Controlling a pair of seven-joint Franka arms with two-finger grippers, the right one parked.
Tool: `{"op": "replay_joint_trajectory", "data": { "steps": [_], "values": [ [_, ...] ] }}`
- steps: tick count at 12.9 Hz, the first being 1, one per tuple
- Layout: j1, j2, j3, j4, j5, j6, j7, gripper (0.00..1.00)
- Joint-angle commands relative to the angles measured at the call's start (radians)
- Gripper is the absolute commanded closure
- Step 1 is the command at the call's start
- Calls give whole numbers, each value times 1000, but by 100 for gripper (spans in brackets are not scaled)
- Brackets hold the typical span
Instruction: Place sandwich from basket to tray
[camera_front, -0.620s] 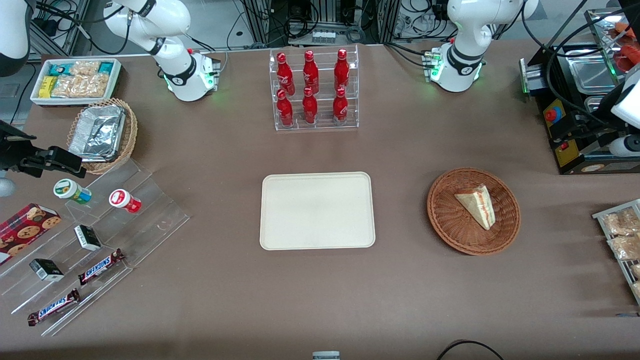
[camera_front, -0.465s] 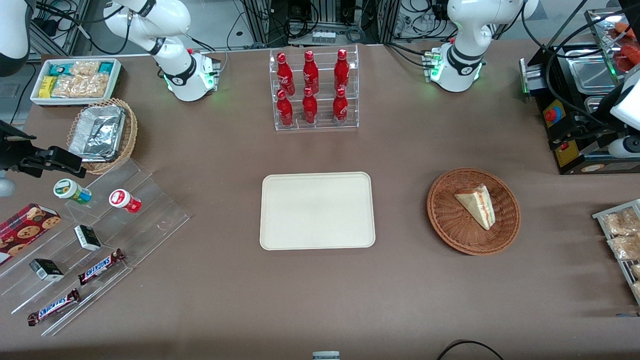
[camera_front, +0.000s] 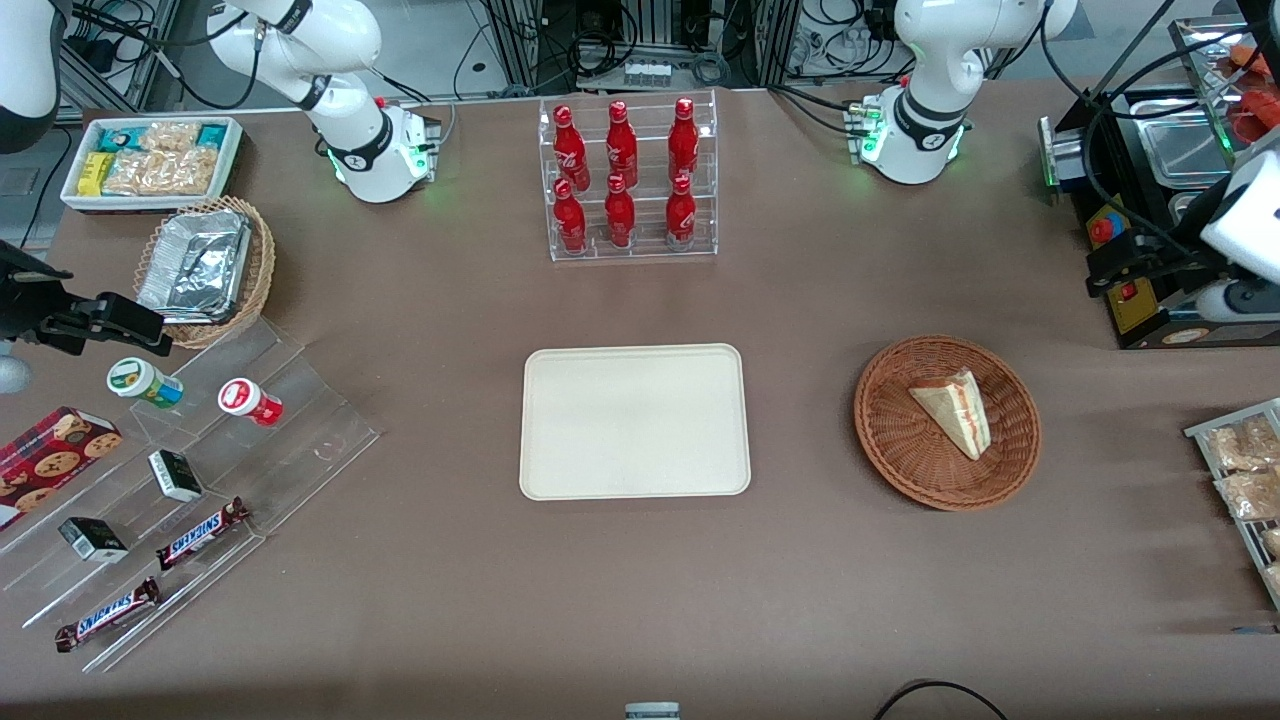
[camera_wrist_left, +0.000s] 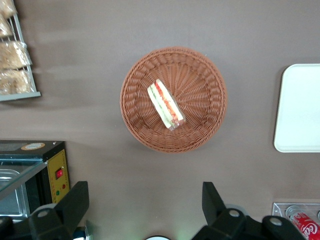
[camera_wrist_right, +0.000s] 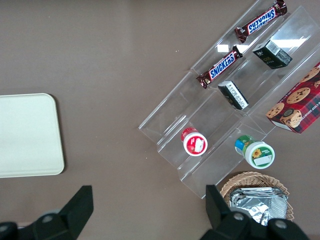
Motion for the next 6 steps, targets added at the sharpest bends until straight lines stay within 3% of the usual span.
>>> {"op": "replay_joint_trajectory", "data": {
  "steps": [1, 6],
  "values": [
    [-4, -26, 7, -129, 0, 101, -30, 0],
    [-14, -22, -8, -324, 6, 331, -282, 0]
  ]
}}
